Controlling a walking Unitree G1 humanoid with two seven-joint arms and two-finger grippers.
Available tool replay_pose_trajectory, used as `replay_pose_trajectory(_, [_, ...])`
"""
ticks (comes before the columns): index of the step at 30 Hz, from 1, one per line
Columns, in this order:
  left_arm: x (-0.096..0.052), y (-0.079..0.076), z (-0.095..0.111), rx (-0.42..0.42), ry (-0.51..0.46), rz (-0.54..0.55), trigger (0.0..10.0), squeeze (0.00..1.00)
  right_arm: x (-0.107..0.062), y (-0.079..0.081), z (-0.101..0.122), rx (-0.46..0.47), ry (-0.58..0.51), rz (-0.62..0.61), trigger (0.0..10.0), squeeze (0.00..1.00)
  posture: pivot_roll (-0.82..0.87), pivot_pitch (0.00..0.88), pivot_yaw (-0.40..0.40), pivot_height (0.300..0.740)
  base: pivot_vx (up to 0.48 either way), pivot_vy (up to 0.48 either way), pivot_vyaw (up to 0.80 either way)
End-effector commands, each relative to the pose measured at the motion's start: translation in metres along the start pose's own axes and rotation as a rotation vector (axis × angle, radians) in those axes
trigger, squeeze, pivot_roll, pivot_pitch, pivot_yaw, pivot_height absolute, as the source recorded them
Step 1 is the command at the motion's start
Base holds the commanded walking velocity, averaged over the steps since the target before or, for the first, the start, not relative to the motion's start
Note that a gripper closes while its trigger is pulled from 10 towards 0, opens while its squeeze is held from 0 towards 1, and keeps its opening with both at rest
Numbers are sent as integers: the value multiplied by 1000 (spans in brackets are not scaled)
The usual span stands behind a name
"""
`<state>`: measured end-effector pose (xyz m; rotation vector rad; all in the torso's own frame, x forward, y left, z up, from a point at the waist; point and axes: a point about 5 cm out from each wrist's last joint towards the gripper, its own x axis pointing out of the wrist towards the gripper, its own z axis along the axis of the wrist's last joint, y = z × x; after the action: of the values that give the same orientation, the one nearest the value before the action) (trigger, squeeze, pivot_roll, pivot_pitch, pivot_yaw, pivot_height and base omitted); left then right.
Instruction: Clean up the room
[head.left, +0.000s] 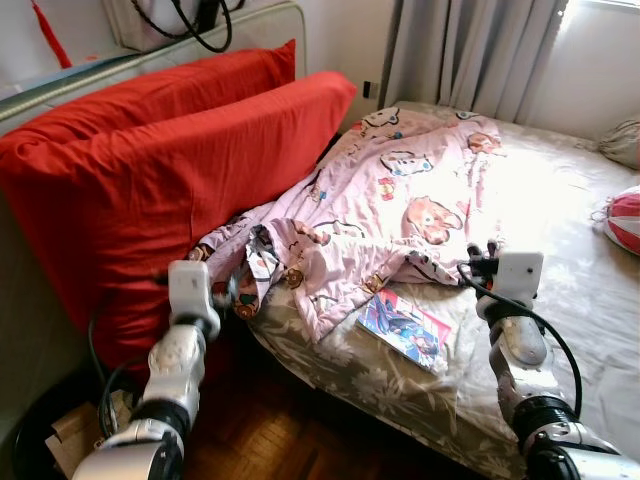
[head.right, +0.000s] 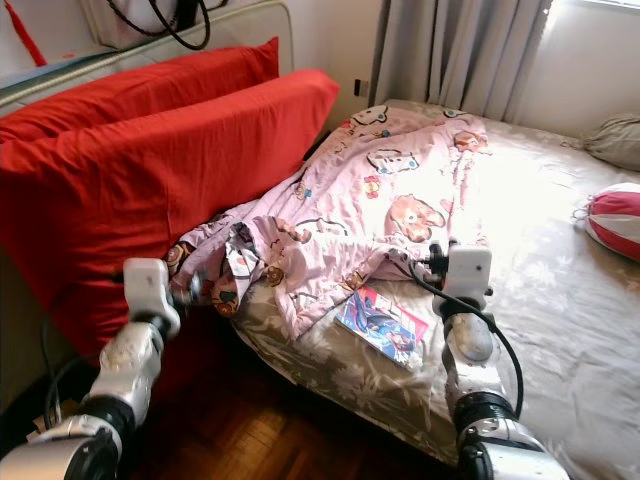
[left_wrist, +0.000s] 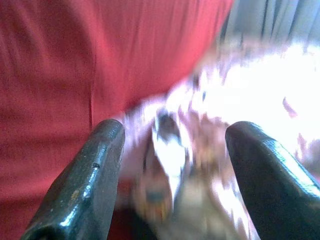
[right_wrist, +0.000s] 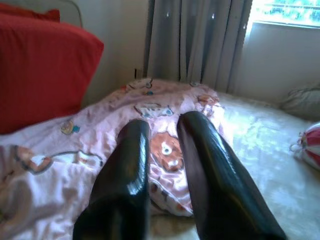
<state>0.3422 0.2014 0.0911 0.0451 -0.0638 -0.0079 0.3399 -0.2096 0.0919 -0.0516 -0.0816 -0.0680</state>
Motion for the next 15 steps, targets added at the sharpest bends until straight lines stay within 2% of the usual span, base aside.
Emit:
replay_pose_trajectory(1, [-10, 1, -13, -16, 31, -3, 10000, 0, -10, 0, -12, 36, 27, -10, 10000, 0, 68, 0, -5, 740, 0, 0, 0])
replay_pose_trajectory(4, [-12, 3, -14, -18, 23, -13, 10000, 0, -12, 0, -14, 43, 28, -10, 10000, 0, 64, 0, -4, 740, 0, 0, 0])
replay_pose_trajectory(7, [-18, 8, -25, -50, 91, 1, 10000, 0, -21, -3, -31, 29, 132, -3, 10000, 0, 70, 0, -11, 740, 0, 0, 0])
replay_pose_trajectory(9, [-20, 7, -30, -66, 126, -2, 10000, 0, -25, -5, -40, 59, 192, -31, 10000, 0, 73, 0, -13, 740, 0, 0, 0])
replay_pose_trajectory(10, [-24, 7, -37, -35, 163, -12, 10000, 0, -26, -4, -44, 160, 211, -40, 10000, 0, 73, 0, -9, 740, 0, 0, 0])
replay_pose_trajectory(11, [-28, 7, -41, -23, 185, -17, 10000, 0, -27, -1, -45, 220, 215, -27, 10000, 0, 71, 0, -9, 740, 0, 0, 0])
replay_pose_trajectory(12, [-29, 8, -44, -34, 202, -8, 10000, 0, -27, 1, -45, 203, 218, -13, 10000, 0, 67, 0, -11, 740, 0, 0, 0])
replay_pose_trajectory(14, [-41, 10, -61, -56, 309, 8, 10000, 0, -32, 6, -54, 157, 282, 26, 10000, 0, 74, 0, -13, 740, 0, 0, 0])
replay_pose_trajectory(15, [-54, 12, -75, -71, 390, 22, 10000, 0, -40, 8, -65, 138, 353, 32, 10000, 0, 77, 0, -15, 740, 0, 0, 0])
